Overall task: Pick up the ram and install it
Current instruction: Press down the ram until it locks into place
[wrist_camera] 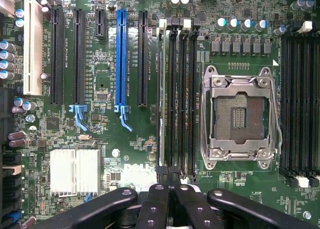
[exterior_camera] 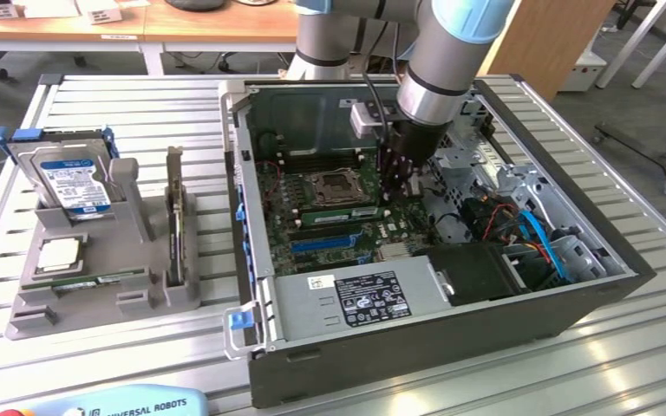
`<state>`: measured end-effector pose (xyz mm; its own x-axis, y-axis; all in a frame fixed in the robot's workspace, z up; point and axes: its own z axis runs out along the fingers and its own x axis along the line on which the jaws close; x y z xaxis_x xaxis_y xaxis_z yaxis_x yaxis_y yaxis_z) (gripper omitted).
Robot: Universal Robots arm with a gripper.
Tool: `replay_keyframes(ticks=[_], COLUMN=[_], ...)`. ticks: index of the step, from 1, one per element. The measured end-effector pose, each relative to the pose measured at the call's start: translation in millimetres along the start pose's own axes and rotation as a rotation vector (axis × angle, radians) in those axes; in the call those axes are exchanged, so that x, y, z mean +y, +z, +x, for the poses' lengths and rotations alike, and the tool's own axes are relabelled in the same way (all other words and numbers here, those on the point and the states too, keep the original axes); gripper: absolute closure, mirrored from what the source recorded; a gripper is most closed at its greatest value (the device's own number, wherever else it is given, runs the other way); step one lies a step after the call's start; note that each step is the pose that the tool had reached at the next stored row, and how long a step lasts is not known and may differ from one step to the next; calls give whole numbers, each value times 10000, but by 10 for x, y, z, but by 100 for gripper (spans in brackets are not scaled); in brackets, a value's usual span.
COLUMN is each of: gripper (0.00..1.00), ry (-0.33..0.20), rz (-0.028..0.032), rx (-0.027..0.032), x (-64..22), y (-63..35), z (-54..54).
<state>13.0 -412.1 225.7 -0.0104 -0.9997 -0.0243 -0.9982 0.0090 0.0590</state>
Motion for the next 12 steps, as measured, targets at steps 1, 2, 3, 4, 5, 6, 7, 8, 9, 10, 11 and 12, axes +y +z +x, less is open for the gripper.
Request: replay_keyframes(ticks=[1,2,3,4,5,6,7,8,9,10,11,12], gripper=[90,90,90,90,90,90,90,90,90,90,90,90], ry=[0,0,0,0,0,0,0,0,-1,0,0,0], rz=[1,1,1,0,-1,-1,0,0,0,0,1,1], rx=[-3,-1,1,2,2,1,0,-1,-2,-1,-1,-2], x=[0,-1,-1,-1,-1,-1,-1,-1,-1,-1,-1,-1], y=[5,10,15,16,16,17,17,18,18,18,20,21], z=[-1,0,0,1,1,1,1,0,0,0,0,0])
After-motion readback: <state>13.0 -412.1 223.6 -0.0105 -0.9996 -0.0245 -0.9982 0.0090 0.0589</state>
